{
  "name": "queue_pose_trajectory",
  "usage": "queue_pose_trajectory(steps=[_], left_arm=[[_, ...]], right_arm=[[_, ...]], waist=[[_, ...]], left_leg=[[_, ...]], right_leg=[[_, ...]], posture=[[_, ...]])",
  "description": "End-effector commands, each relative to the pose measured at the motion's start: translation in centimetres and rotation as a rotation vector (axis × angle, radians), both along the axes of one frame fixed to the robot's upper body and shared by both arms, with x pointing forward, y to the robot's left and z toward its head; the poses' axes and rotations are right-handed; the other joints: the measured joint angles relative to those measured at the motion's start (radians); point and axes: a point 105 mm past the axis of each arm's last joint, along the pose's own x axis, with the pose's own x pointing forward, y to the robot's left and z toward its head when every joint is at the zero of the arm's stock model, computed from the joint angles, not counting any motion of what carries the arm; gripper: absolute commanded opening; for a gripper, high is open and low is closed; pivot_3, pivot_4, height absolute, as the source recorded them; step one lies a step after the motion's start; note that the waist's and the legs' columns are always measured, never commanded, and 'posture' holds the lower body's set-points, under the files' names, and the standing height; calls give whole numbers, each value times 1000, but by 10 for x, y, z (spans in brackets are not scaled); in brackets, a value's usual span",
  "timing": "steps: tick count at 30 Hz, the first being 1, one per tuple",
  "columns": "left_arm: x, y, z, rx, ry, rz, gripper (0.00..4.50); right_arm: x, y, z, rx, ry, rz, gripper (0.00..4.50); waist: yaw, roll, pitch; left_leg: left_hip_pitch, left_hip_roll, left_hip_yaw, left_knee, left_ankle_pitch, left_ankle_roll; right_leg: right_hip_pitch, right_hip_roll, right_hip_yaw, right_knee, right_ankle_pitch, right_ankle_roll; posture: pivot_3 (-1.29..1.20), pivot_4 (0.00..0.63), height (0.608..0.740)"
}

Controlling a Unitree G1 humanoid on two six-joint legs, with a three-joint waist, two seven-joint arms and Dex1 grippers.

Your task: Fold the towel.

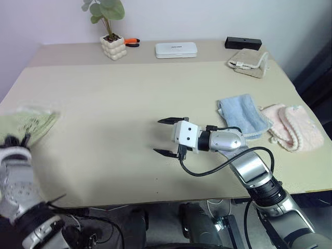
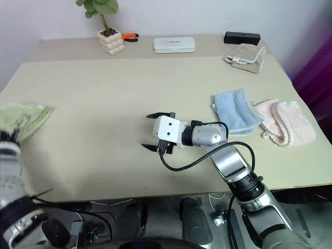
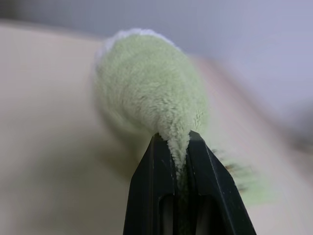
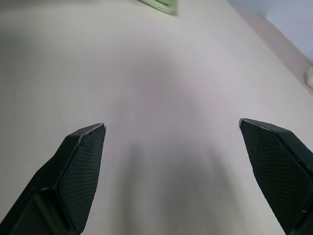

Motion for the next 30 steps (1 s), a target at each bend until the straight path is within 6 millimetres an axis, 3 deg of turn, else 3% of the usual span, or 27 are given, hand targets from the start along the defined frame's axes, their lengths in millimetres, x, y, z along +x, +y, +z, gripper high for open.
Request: queue_pose_trajectory(steps=[1, 2, 7, 10, 11, 14, 15, 17, 20, 23, 26, 30], left_arm=[[-17, 3, 7, -10, -49, 75, 723], [-20, 2, 7, -19, -63, 85, 1001], [-42, 13, 29, 28, -126, 189, 3505], [-48, 16, 56, 161, -134, 191, 3505], [-39, 11, 74, 255, -127, 125, 3505], [-5, -24, 119, 545, -112, -161, 3505], [1, -33, 123, 587, -110, -221, 3505], [22, -73, 128, 700, -94, -435, 3505], [42, -140, 112, 873, -32, -812, 3505], [45, -183, 94, 990, 25, -1055, 3505], [46, -201, 83, 1016, 28, -1205, 3505], [48, -205, 71, 1014, 43, -1282, 3505]], right_arm=[[1, 0, 15, 32, -52, 19, 4500], [1, -1, 14, 29, -51, 20, 4500], [5, -5, 13, 15, -50, 20, 4500], [7, -9, 13, 12, -49, 13, 4500], [9, -10, 14, 19, -44, 3, 4500], [17, -16, 17, 57, -14, -67, 4500], [20, -18, 17, 68, -5, -84, 4500], [32, -32, 20, 127, 58, -177, 4500], [48, -61, 17, 188, 139, -327, 4500], [54, -90, 14, 199, 177, -433, 4500], [52, -110, 13, 210, 208, -510, 4500], [41, -129, 10, 185, 208, -552, 4500]], waist=[[8, -2, -2], [6, -3, -2], [-1, -3, -2], [-2, -4, -2], [-1, -3, -2], [8, -5, -3], [10, -5, -3], [9, -2, -3], [4, -2, -3], [-3, -2, -3], [-4, -1, -3], [-3, 1, -2]], left_leg=[[0, 0, -1, 1, 0, 0], [2, 0, -1, 1, 0, 0], [3, 0, 0, 0, 0, 0], [3, 1, 0, -1, 0, 0], [3, 1, 0, -1, 0, 0], [2, 1, -1, 0, 0, -1], [2, 1, -1, 0, 0, -1], [2, -1, 0, 0, 1, -1], [2, -2, 0, -1, 1, -1], [2, -1, 1, -3, 0, -1], [1, 1, 1, -4, 0, 0], [1, 3, 1, -4, 0, 0]], right_leg=[[1, 0, -1, 0, 0, 0], [4, 0, -1, -2, 0, 0], [4, 1, -1, -2, 0, 0], [4, 1, -1, -2, 0, 0], [4, 2, -1, -2, 0, 0], [3, 2, -1, -2, 0, -1], [4, 2, -1, -2, 0, -1], [5, 0, -1, -3, -2, -4], [6, -1, 0, -5, -2, -4], [5, -1, 1, -7, -2, -3], [2, 1, 1, -6, 0, -1], [0, 3, 1, -3, -1, -1]], posture=[[0, 150, 737], [0, 150, 737], [0, 150, 737], [0, 150, 737], [0, 150, 737], [0, 150, 737], [0, 150, 737], [0, 150, 737], [0, 150, 737], [0, 150, 737], [0, 150, 737], [0, 150, 737]])
